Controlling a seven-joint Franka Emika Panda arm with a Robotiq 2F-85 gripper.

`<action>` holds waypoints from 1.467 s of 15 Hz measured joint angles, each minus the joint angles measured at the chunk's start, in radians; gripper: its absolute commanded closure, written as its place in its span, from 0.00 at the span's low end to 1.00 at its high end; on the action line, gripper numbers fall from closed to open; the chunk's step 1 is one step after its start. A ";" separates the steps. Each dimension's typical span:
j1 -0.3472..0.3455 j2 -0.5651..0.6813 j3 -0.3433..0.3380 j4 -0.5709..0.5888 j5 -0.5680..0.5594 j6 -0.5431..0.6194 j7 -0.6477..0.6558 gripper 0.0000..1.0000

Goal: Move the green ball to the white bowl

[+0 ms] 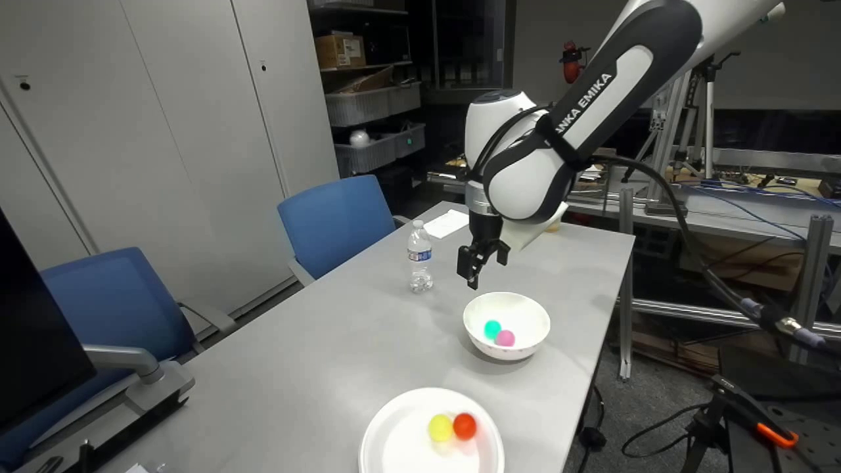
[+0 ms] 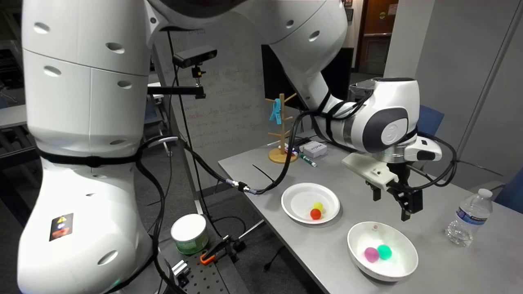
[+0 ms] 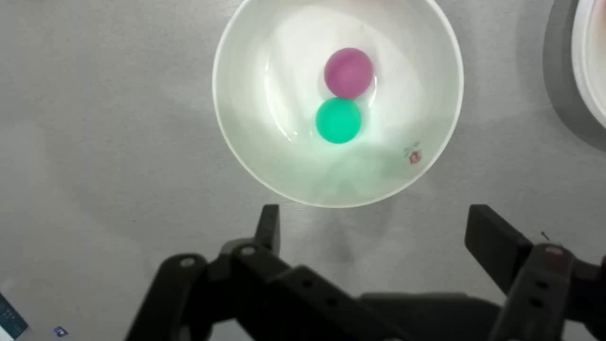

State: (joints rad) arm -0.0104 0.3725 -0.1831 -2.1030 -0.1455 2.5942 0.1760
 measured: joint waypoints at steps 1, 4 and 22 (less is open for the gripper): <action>0.007 -0.028 0.000 -0.018 -0.009 -0.006 0.008 0.00; 0.027 -0.116 0.002 -0.085 -0.041 -0.021 0.033 0.00; 0.026 -0.331 0.054 -0.278 -0.121 -0.022 0.114 0.00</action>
State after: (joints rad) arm 0.0161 0.0418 -0.1290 -2.3814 -0.2660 2.5721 0.2903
